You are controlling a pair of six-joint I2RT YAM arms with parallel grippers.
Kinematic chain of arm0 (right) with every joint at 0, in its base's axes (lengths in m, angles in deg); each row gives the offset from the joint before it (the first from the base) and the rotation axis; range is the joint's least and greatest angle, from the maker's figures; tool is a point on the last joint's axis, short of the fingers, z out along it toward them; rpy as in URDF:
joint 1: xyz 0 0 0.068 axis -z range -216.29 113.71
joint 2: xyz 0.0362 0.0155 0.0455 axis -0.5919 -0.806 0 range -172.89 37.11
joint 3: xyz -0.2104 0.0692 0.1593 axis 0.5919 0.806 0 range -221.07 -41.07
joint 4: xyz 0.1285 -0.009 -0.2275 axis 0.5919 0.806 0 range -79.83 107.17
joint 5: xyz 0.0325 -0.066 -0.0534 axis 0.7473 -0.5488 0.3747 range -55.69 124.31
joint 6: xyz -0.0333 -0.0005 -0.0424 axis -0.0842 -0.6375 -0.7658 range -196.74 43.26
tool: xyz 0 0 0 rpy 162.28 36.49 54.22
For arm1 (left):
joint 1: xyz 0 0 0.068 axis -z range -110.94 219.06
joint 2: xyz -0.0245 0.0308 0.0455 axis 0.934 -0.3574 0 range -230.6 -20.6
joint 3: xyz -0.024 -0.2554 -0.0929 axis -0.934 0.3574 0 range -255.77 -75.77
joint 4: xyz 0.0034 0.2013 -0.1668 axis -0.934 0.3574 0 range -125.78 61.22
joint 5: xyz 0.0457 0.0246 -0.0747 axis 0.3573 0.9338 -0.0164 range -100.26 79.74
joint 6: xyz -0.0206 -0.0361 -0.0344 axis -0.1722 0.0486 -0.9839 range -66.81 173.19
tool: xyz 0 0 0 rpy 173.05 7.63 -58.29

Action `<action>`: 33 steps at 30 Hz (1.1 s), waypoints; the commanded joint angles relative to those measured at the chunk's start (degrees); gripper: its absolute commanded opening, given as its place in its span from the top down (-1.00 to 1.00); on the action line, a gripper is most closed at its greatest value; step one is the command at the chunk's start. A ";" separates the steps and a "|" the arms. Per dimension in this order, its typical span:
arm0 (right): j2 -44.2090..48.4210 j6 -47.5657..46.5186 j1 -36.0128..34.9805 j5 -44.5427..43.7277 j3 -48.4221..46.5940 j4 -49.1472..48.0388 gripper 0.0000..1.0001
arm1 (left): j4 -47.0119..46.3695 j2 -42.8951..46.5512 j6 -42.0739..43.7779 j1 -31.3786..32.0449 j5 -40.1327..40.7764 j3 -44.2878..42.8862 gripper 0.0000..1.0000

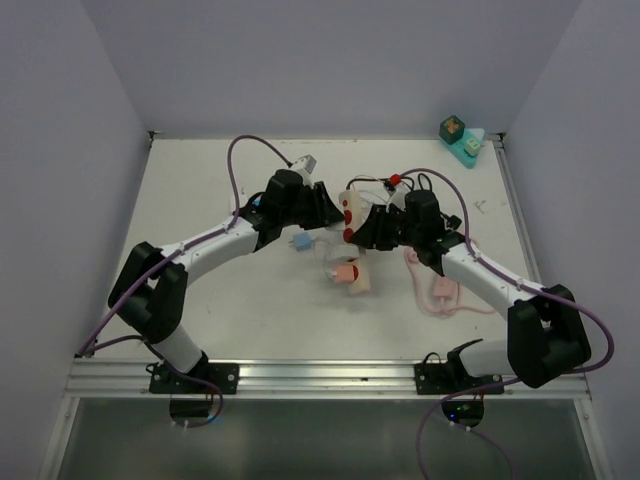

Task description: Pull the plug off the socket

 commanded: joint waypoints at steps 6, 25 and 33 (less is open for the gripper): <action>3.73 0.20 -0.33 1.53 -0.39 -5.62 1.00 | -4.76 0.55 0.12 -0.40 -0.98 0.39 1.00; 2.24 0.89 5.20 -21.85 2.17 10.11 1.00 | -8.36 15.13 -0.31 -7.07 -0.98 9.97 1.00; 0.92 4.23 6.52 -19.05 1.46 8.28 1.00 | -10.64 23.22 0.12 -9.36 3.25 15.25 1.00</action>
